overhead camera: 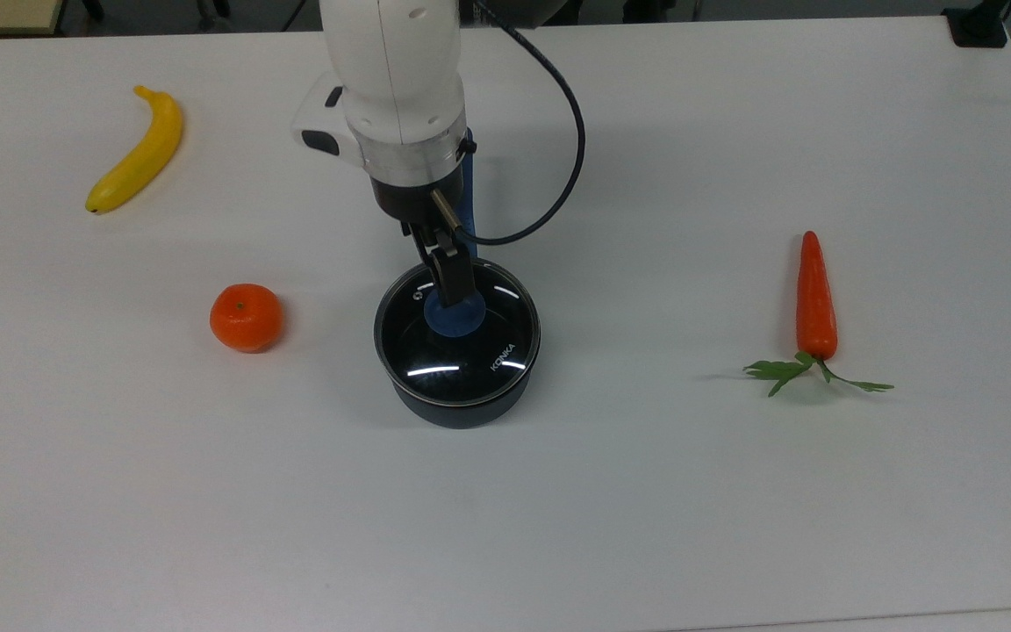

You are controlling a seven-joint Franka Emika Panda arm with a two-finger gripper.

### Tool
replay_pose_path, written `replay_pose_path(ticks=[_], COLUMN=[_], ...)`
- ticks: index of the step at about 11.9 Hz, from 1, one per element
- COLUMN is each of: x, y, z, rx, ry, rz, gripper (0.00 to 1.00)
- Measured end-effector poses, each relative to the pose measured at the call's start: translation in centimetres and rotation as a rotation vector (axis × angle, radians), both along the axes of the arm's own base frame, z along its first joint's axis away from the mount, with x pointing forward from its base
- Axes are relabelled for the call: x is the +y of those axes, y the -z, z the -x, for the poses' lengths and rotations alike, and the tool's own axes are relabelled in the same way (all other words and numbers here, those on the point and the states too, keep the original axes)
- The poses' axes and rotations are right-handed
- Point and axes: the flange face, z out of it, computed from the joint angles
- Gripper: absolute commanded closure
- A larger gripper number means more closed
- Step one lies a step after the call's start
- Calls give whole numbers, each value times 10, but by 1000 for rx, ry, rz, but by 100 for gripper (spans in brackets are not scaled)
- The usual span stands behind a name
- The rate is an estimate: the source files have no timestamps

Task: Open lid
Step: 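Move the gripper down over the saucepan and grasp the blue lid knob, then lift the glass lid up off the saucepan rim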

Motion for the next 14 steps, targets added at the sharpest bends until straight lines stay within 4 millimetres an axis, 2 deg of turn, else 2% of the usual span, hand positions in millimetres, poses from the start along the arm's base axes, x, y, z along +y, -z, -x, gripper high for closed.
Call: replay_pose_path(ticks=[4, 8, 10, 14], x=[11, 11, 12, 22], y=[12, 31, 31, 30], z=[-14, -23, -26, -26], rx=[-36, -43, -50, -55], ry=[22, 43, 33, 18], rz=[-6, 15, 34, 42], gripper=[0, 0, 8, 10])
